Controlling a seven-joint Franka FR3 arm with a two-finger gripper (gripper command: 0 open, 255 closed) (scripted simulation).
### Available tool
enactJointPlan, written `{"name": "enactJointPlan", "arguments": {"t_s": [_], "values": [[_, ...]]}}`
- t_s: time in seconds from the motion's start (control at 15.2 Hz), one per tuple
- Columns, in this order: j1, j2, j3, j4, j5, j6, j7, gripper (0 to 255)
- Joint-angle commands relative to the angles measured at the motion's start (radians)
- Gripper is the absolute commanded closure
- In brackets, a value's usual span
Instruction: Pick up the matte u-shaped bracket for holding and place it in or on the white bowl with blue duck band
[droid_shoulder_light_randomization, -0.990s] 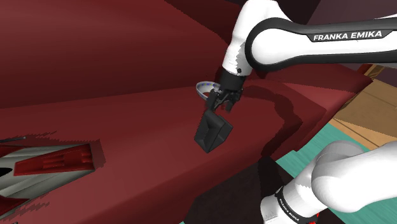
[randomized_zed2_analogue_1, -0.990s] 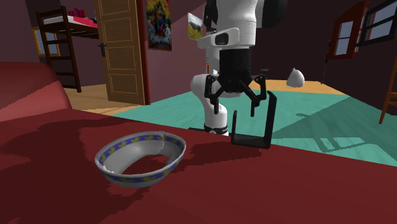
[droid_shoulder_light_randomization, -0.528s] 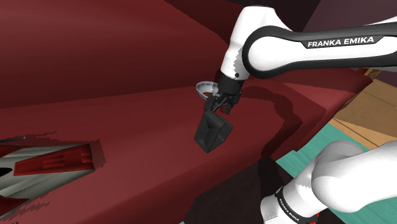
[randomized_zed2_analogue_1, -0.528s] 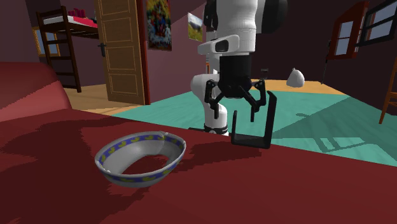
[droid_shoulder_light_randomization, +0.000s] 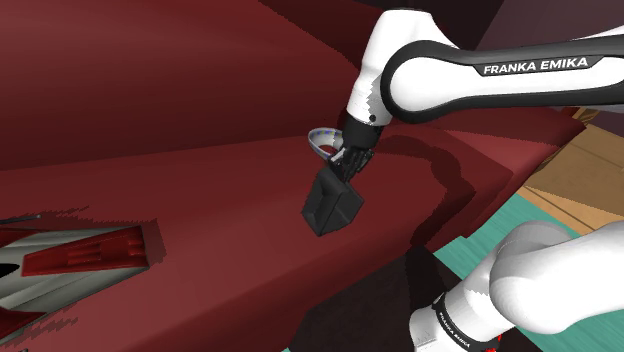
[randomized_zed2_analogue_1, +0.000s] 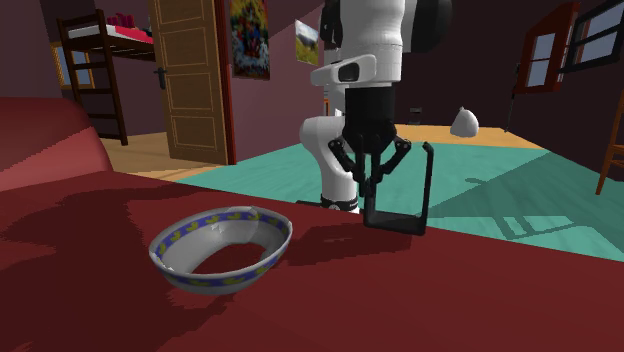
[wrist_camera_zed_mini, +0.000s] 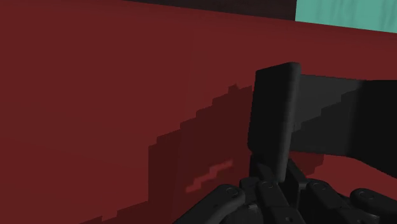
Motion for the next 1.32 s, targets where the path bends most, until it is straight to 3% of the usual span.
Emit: {"name": "enactJointPlan", "arguments": {"t_s": [0.0,0.2,1.25], "values": [[0.0,0.0,0.0,0.0,0.0,0.0,0.0,255],[0.0,0.0,0.0,0.0,0.0,0.0,0.0,255],[-0.006,-0.033,-0.023,0.19,-0.017,-0.224,0.009,255]]}}
